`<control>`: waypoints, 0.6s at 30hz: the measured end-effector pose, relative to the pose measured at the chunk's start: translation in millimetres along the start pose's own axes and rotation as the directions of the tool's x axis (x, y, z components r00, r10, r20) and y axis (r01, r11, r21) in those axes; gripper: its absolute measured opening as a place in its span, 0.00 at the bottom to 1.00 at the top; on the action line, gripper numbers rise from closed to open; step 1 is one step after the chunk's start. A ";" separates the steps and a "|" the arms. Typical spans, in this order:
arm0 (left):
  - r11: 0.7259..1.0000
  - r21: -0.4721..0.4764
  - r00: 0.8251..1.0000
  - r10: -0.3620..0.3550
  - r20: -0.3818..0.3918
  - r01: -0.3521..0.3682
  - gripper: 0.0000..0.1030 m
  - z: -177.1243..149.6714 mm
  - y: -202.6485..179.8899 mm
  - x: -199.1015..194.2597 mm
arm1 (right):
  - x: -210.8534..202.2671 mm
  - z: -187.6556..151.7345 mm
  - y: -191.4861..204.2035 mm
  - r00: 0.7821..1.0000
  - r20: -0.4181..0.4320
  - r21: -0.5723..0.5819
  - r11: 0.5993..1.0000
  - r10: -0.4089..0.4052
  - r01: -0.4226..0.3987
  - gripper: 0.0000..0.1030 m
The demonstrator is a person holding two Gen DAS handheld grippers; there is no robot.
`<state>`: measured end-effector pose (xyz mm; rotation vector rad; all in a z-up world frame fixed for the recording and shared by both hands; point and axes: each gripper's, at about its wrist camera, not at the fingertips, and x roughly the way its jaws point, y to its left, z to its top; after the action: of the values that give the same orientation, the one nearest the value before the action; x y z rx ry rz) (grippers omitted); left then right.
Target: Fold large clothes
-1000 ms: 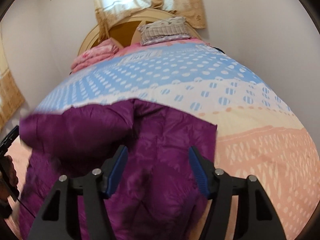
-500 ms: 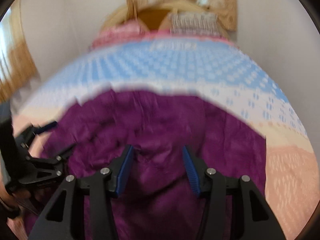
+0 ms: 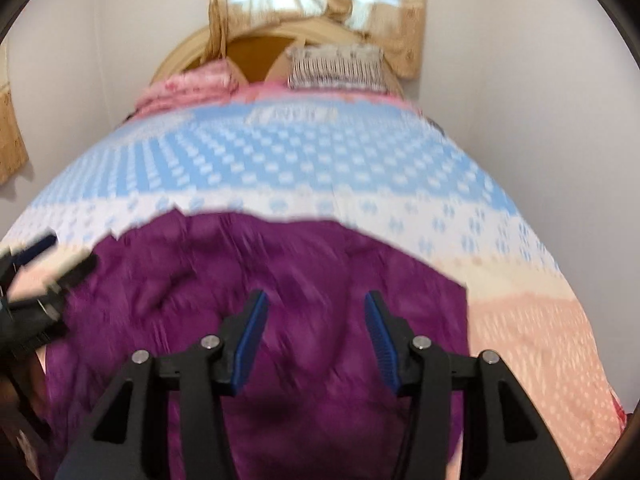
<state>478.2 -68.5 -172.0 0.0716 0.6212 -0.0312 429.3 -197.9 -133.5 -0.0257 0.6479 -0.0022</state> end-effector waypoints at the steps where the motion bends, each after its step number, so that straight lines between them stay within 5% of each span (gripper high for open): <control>1: 0.999 -0.010 0.999 0.032 -0.018 -0.032 0.89 -3.2 -2.2 9.7 | 13.1 -1.3 4.5 1.000 0.007 0.025 1.000 0.012 -0.012 0.46; 7: 0.997 -0.022 0.982 0.064 -0.178 -0.069 0.89 -33.1 -10.1 66.1 | 76.4 -40.5 14.9 0.995 -0.096 0.063 0.998 0.011 -0.005 0.42; 18: 0.999 -0.038 0.965 0.020 -0.261 -0.031 0.93 -33.2 -6.6 77.4 | 87.8 -52.0 10.9 0.992 -0.128 0.063 0.998 0.011 -0.003 0.42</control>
<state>521.5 -73.2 -244.4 0.0437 0.8837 0.0169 467.8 -189.1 -228.2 0.0381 0.7758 -0.0173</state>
